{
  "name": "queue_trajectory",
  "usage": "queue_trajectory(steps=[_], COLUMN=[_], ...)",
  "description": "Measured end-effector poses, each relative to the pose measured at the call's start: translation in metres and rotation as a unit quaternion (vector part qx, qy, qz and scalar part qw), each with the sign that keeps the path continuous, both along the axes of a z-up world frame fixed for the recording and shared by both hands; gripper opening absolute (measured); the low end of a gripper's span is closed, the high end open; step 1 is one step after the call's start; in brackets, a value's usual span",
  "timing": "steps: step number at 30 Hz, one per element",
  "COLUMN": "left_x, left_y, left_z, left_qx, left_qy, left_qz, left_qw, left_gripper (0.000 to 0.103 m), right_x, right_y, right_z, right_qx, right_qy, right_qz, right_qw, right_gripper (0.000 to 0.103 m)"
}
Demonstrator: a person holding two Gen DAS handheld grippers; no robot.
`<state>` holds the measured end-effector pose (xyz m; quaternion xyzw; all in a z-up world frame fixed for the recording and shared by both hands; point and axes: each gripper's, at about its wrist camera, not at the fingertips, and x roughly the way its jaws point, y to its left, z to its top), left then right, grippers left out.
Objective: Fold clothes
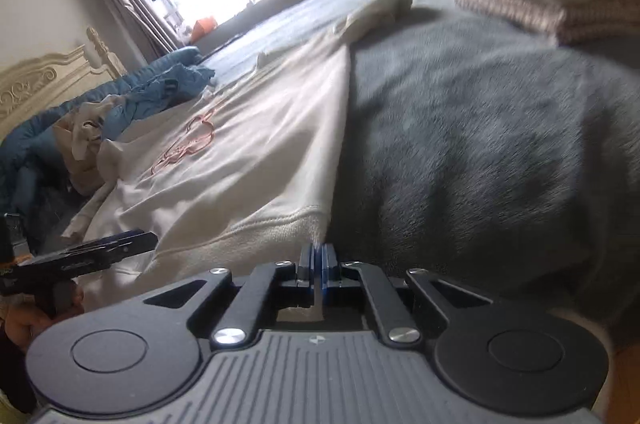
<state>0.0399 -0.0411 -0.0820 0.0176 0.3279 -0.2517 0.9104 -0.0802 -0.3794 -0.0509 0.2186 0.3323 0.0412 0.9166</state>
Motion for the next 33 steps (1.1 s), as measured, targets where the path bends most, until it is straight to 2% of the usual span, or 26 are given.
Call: queue_trajectory(steps=[3, 4, 6, 8, 11, 13, 17, 20, 21, 24, 28, 29, 31, 33], left_x=[-0.002, -0.002, -0.003, -0.004, -0.005, -0.006, -0.010, -0.012, -0.012, -0.012, -0.010, -0.010, -0.011, -0.014], left_y=[-0.003, -0.004, -0.004, -0.005, -0.005, -0.003, 0.002, 0.009, 0.011, 0.020, 0.029, 0.030, 0.031, 0.031], left_z=[-0.001, -0.002, -0.002, 0.000, 0.000, 0.001, 0.003, 0.001, 0.001, -0.002, -0.007, -0.009, -0.010, -0.010], left_qx=[0.012, 0.015, 0.019, 0.022, 0.028, 0.029, 0.025, 0.014, 0.011, 0.001, -0.019, -0.022, -0.023, -0.018], left_qy=[-0.008, -0.010, -0.012, -0.015, -0.019, -0.022, -0.027, -0.026, -0.027, -0.029, -0.027, -0.028, -0.033, -0.037], left_qz=[0.000, 0.000, -0.001, -0.003, -0.003, 0.003, 0.020, 0.028, 0.030, 0.027, 0.019, 0.017, 0.012, 0.009], left_qw=[0.9999, 0.9998, 0.9997, 0.9996, 0.9994, 0.9993, 0.9991, 0.9992, 0.9991, 0.9992, 0.9993, 0.9992, 0.9991, 0.9991], left_gripper=[0.061, 0.061, 0.061, 0.061, 0.061, 0.061, 0.061, 0.061, 0.061, 0.061, 0.061, 0.061, 0.061, 0.061], right_x=[-0.004, -0.006, -0.010, -0.018, -0.023, -0.009, 0.031, 0.067, 0.074, 0.056, 0.032, 0.029, 0.020, 0.018], right_y=[-0.001, 0.001, -0.005, -0.016, -0.009, 0.016, 0.078, 0.110, 0.111, 0.095, 0.061, 0.053, 0.045, 0.056], right_z=[-0.005, -0.008, -0.013, -0.013, 0.008, 0.021, 0.031, 0.017, 0.010, 0.002, 0.003, 0.003, 0.014, 0.036], right_qx=[-0.043, -0.084, -0.112, -0.083, -0.081, -0.117, -0.196, -0.244, -0.258, -0.295, -0.336, -0.345, -0.341, -0.298], right_qy=[0.029, 0.038, 0.046, 0.035, -0.023, -0.055, -0.096, -0.075, -0.050, 0.003, 0.087, 0.112, 0.107, 0.058], right_qz=[-0.024, -0.036, -0.055, -0.067, -0.045, 0.000, 0.100, 0.149, 0.156, 0.152, 0.098, 0.078, 0.059, 0.067], right_qw=[0.998, 0.995, 0.991, 0.994, 0.995, 0.992, 0.971, 0.956, 0.952, 0.943, 0.933, 0.929, 0.932, 0.950], right_gripper=[0.000, 0.000, 0.000, 0.000, 0.000, 0.001, 0.003, 0.003, 0.002, 0.000, 0.000, 0.003, 0.004, 0.004])
